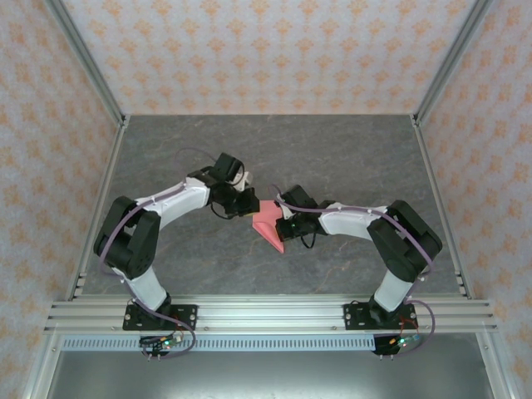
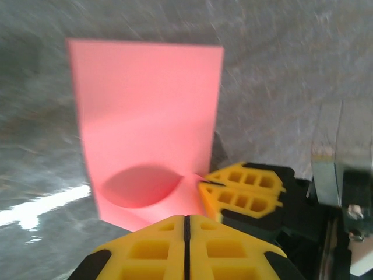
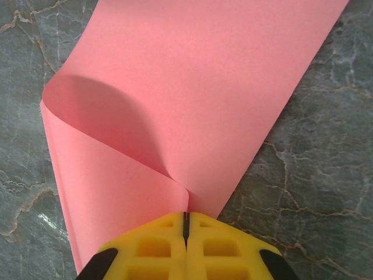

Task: Fold a paper plane with a square sheet of paper (fold left side to right side)
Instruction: Third fold the triangle at the center of the table.

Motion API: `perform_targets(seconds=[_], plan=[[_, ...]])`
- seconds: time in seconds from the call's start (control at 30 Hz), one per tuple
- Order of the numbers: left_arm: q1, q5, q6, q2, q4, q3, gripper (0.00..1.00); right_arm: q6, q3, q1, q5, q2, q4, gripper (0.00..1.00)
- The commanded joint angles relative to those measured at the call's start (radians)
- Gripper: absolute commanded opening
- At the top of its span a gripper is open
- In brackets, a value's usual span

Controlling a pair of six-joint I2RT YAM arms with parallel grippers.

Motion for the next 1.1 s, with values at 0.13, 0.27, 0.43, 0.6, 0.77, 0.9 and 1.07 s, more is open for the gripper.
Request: perform_targets(seconds=[0.13, 0.27, 0.43, 0.6, 0.77, 0.9, 1.07], plan=[[-0.081, 0.022, -0.1, 0.048, 0.132, -0.038, 0.09, -0.014, -0.034, 0.022, 0.027, 0.047, -0.076, 0.0], [-0.093, 0.014, -0.104, 0.079, 0.138, -0.032, 0.09, -0.015, -0.029, 0.027, 0.03, 0.048, -0.082, 0.0], [-0.097, -0.004, -0.099, 0.105, 0.124, -0.034, 0.09, -0.014, -0.025, 0.029, 0.028, 0.054, -0.082, 0.0], [-0.097, -0.012, -0.098, 0.119, 0.123, -0.051, 0.09, -0.015, -0.022, 0.03, 0.029, 0.055, -0.081, 0.0], [-0.097, -0.024, -0.084, 0.118, 0.106, -0.068, 0.09, -0.015, -0.025, 0.032, 0.03, 0.059, -0.081, 0.0], [-0.097, -0.033, -0.079, 0.112, 0.102, -0.09, 0.09, -0.016, -0.025, 0.032, 0.03, 0.054, -0.082, 0.0], [-0.097, -0.042, -0.079, 0.107, 0.108, -0.118, 0.09, -0.013, -0.024, 0.034, 0.017, 0.05, -0.076, 0.0]])
